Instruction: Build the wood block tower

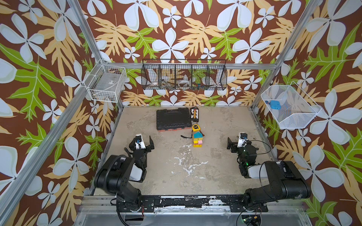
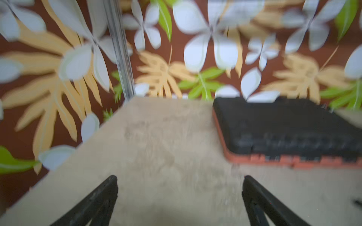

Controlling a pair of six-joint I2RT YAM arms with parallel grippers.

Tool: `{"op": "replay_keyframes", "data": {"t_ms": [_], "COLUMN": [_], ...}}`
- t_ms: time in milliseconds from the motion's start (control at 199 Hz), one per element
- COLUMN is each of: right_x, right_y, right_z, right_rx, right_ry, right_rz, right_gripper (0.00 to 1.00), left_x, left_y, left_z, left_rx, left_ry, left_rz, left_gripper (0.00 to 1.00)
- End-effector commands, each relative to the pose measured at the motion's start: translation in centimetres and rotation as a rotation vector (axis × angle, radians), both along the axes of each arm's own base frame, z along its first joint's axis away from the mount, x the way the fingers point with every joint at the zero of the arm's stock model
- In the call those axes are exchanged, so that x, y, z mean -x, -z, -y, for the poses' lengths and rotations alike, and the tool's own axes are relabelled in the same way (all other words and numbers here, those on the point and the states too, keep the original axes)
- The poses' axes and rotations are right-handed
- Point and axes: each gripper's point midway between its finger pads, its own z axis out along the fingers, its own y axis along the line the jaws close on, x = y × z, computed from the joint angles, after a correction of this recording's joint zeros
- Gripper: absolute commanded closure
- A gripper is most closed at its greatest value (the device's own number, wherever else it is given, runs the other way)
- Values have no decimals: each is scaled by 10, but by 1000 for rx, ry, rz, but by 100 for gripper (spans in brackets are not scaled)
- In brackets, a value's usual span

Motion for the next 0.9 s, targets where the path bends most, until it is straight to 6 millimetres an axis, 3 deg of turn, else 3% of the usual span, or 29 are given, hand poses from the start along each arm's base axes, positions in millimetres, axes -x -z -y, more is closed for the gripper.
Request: {"op": "replay_keyframes", "data": {"t_ms": [0,85,121,226,287,417,513,598,679,714,814,900], "right_x": [-3,-3,-3,-3,-3,-3,-3,-3,-3,-3,-3,-3], "right_y": [-10,-10,-10,-10,-10,-10,-10,-10,-11,-11,-11,-11], "right_z": [3,2,2,2,2,2,2,2,2,2,2,2], "right_rx": [9,9,10,11,10,12,13,13,12,13,13,12], "right_ry": [14,11,11,13,11,12,13,12,12,12,13,12], "right_rz": [35,36,39,36,38,37,38,37,40,40,41,40], "right_gripper": [0,0,0,0,0,0,1,0,0,0,0,0], "left_x": [11,39,41,-1,-10,-16,-5,8,15,17,6,-3], "left_y": [-96,-113,-115,-89,-81,-80,-81,-82,-54,-53,-41,-31], "left_z": [5,-23,-26,-24,-25,6,15,9,-5,-9,18,15], "left_rx": [19,89,106,63,12,-29,-36,0,78,98,51,61], "left_ry": [36,-114,-127,-145,-154,-4,44,19,-2,-13,146,126], "left_rz": [377,463,453,128,96,88,112,141,113,154,127,60], "left_gripper": [0,0,0,0,0,0,0,0,0,0,0,0]}}
